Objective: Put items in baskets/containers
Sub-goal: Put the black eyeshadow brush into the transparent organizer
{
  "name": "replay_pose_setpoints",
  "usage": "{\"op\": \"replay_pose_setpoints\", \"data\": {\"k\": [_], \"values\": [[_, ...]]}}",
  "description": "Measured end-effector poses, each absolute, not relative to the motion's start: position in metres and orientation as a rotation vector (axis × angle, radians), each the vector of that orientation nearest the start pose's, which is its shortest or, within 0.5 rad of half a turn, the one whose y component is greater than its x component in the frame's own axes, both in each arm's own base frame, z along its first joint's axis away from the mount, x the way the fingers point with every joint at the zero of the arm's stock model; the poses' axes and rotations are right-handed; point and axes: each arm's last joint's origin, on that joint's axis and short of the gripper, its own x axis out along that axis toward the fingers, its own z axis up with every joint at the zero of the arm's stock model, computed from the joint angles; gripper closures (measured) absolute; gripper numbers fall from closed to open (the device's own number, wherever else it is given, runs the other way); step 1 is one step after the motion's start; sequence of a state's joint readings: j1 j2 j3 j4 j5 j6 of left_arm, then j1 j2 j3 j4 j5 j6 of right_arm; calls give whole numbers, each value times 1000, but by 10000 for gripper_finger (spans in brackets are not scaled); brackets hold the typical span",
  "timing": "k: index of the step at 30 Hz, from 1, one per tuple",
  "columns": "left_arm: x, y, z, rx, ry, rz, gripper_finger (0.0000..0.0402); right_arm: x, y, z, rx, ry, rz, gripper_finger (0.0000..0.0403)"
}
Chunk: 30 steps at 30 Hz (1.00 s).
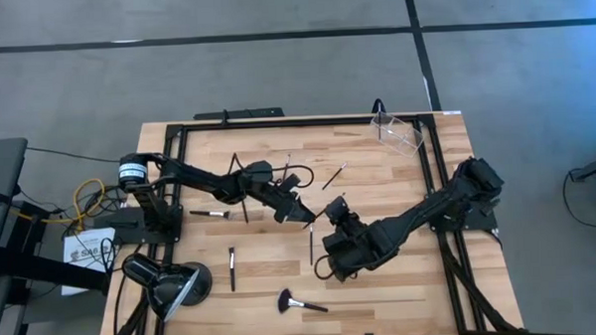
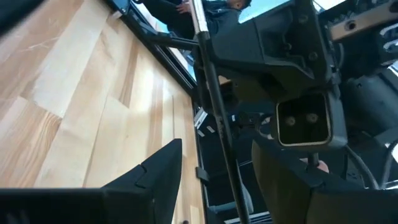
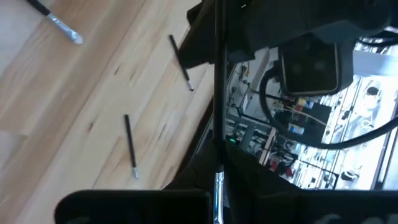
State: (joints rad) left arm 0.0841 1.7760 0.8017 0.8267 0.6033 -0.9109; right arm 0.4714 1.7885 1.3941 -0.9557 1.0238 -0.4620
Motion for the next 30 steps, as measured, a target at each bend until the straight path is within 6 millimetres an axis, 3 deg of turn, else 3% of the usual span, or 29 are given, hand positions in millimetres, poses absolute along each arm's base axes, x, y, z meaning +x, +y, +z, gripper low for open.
{"op": "replay_pose_setpoints", "data": {"k": [8, 11, 17, 23, 26, 30], "values": [[352, 13, 179, -890, 359, -425, 224, 323, 127, 242, -1342, 1140, -236, 395], [352, 13, 179, -850, 349, -431, 264, 322, 129, 242, -1343, 1135, -232, 395], [351, 13, 176, -809, 361, -427, 383, 320, 135, 243, -1349, 1123, -212, 393], [349, 12, 173, -706, 347, -411, 387, 318, 140, 243, -1329, 1097, -238, 373], [348, 13, 169, -659, 335, -372, 387, 317, 142, 245, -1303, 1055, -336, 356], [347, 22, 168, -577, 303, -308, 387, 317, 148, 262, -1100, 930, -500, 331]]}}
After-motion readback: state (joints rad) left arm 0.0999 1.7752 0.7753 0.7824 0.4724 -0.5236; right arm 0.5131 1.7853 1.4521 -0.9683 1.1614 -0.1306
